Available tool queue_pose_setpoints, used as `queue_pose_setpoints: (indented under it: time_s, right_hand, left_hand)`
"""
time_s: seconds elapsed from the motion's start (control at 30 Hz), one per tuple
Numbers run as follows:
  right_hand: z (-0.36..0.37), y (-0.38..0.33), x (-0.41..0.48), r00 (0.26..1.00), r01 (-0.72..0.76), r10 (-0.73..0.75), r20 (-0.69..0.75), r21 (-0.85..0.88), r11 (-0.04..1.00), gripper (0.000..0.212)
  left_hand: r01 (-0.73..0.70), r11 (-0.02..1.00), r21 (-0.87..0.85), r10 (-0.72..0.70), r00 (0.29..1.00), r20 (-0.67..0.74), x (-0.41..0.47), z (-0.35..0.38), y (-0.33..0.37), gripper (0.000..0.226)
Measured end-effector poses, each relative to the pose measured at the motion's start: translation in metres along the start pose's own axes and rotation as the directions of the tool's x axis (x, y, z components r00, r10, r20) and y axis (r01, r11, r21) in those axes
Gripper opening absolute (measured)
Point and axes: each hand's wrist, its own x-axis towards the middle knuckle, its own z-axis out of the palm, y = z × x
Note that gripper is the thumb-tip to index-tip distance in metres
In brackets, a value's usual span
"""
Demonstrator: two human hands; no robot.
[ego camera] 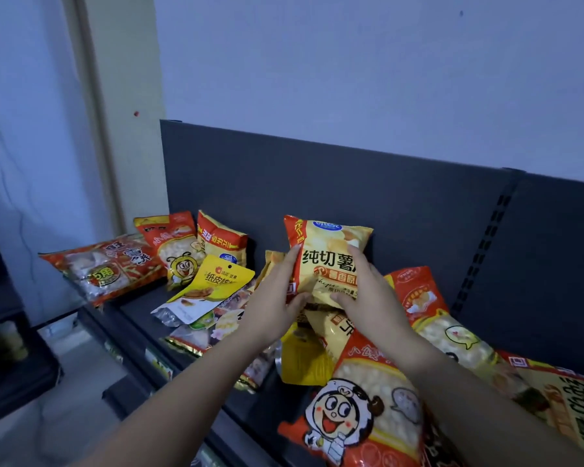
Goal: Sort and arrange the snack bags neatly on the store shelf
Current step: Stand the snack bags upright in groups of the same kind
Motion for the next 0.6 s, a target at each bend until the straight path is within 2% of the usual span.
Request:
queue_pose_setpoints:
  time_s: [0.2, 0.37, 0.53, 0.6]
  right_hand:
    - [-0.002, -0.012, 0.019, 0.999, 0.011, -0.007, -0.050, 0.078, 0.997, 0.083]
    - [0.014, -0.062, 0.057, 0.996, 0.055, -0.049, -0.072, 0.087, 0.995, 0.084]
    - [0.067, -0.113, 0.092, 0.998, -0.001, 0.000, 0.060, 0.006, 1.000, 0.084]
    - [0.102, -0.126, 0.098, 0.992, -0.025, 0.037, 0.118, -0.097, 0.995, 0.082]
  left_hand:
    - [-0.095, 0.993, 0.076, 0.097, 0.995, -0.020, 0.029, -0.024, -0.003, 0.076]
    - [-0.115, 0.992, 0.060, 0.119, 0.990, -0.076, 0.058, -0.070, -0.040, 0.075]
    - [-0.043, 0.998, -0.050, 0.043, 0.999, -0.001, 0.058, -0.100, -0.119, 0.074]
    - [0.002, 0.999, -0.042, -0.001, 0.999, 0.040, 0.052, -0.105, -0.156, 0.072]
